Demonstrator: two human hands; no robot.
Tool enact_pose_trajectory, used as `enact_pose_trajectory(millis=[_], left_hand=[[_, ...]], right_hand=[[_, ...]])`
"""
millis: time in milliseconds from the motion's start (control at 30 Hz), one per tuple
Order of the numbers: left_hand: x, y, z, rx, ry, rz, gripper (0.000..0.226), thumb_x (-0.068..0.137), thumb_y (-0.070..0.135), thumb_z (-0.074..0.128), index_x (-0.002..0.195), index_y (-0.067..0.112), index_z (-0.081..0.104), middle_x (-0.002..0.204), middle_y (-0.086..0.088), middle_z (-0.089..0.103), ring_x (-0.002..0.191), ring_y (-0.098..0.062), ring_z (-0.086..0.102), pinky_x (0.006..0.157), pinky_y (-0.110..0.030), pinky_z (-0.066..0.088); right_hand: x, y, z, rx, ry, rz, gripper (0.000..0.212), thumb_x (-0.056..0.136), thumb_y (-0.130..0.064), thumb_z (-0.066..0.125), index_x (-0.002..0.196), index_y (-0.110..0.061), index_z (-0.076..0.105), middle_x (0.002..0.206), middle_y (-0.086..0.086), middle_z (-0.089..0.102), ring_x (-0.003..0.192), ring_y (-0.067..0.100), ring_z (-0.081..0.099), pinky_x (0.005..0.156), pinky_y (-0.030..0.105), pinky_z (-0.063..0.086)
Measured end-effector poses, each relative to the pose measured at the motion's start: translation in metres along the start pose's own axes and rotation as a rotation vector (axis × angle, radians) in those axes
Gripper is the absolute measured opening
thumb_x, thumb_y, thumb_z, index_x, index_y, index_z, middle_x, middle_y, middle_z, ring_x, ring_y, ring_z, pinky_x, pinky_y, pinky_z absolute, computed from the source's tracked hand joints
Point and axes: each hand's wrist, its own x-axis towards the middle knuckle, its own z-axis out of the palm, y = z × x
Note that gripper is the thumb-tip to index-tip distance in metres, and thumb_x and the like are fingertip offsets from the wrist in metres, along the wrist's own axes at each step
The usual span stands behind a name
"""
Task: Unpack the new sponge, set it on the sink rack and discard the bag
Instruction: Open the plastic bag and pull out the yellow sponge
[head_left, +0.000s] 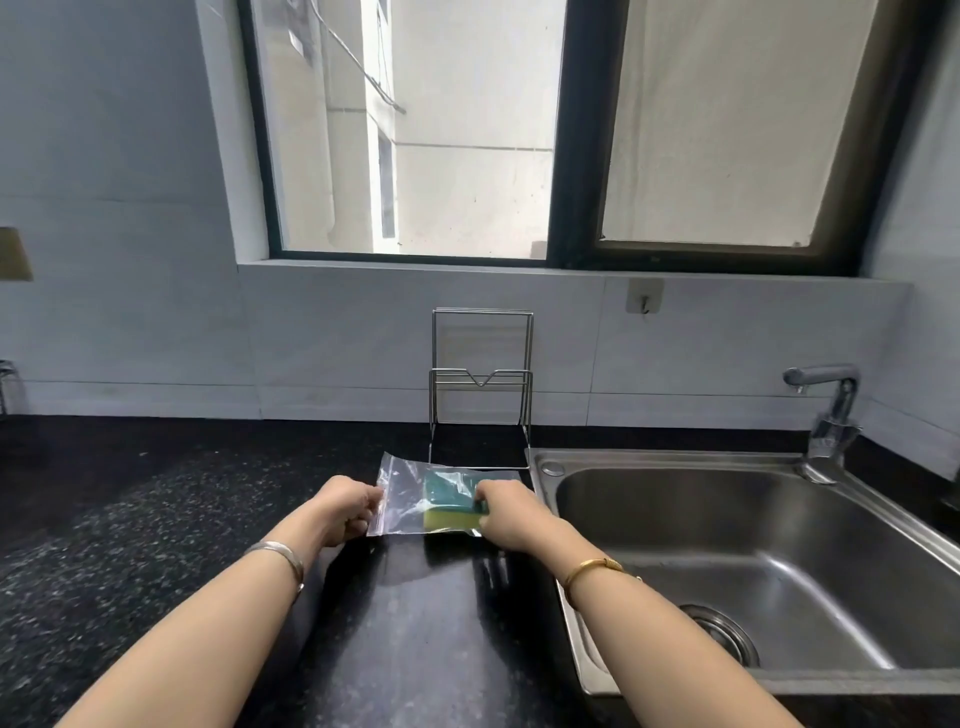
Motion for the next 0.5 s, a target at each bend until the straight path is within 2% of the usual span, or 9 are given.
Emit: enact_pose_trajectory(millis=[100, 200, 367, 433, 500], left_hand=[[-0.004, 0.009, 0.001, -0.003, -0.043, 0.039, 0.025, 0.087, 0.004, 0.052, 0.061, 0.005, 0.051, 0.055, -0.004, 0.034, 0.024, -0.003, 0.026, 0.025, -0.009, 0.016], [-0.009, 0.027, 0.003, -0.010, -0.082, 0.085, 0.018, 0.086, 0.007, 0.054, 0.069, 0.002, 0.057, 0.060, -0.007, 0.042, 0.043, -0.010, 0.032, 0.024, -0.013, 0.020], [-0.032, 0.065, 0.014, -0.019, -0.132, 0.183, 0.020, 0.084, 0.011, 0.059, 0.065, 0.005, 0.059, 0.060, -0.005, 0.044, 0.045, -0.011, 0.034, 0.029, -0.014, 0.021], [-0.047, 0.081, 0.018, -0.008, -0.134, 0.268, 0.017, 0.083, 0.012, 0.061, 0.067, 0.005, 0.061, 0.061, -0.006, 0.045, 0.047, -0.012, 0.034, 0.031, -0.014, 0.023], [-0.067, 0.095, 0.021, 0.060, -0.103, 0.381, 0.014, 0.082, 0.013, 0.063, 0.072, 0.005, 0.066, 0.059, -0.005, 0.052, 0.043, -0.010, 0.036, 0.033, -0.013, 0.025]], right_hand=[[-0.001, -0.002, -0.007, -0.004, 0.047, 0.002, 0.029, 0.079, -0.008, 0.046, 0.105, -0.006, 0.060, 0.116, 0.016, 0.063, 0.108, 0.035, 0.056, 0.086, 0.034, 0.047], [-0.001, -0.005, -0.017, -0.032, 0.084, 0.012, 0.027, 0.080, -0.007, 0.045, 0.102, -0.003, 0.060, 0.111, 0.019, 0.064, 0.103, 0.036, 0.059, 0.074, 0.032, 0.044], [-0.003, -0.019, -0.042, 0.100, 0.215, -0.038, 0.026, 0.081, -0.012, 0.046, 0.095, -0.001, 0.065, 0.104, 0.018, 0.068, 0.096, 0.036, 0.062, 0.079, 0.037, 0.050], [-0.003, -0.027, -0.053, 0.224, 0.309, -0.087, 0.026, 0.084, -0.015, 0.046, 0.086, 0.001, 0.067, 0.094, 0.019, 0.070, 0.089, 0.035, 0.063, 0.076, 0.038, 0.051], [-0.003, -0.036, -0.065, 0.423, 0.372, -0.136, 0.036, 0.091, -0.021, 0.044, 0.072, 0.001, 0.064, 0.078, 0.016, 0.069, 0.077, 0.032, 0.064, 0.075, 0.041, 0.051]])
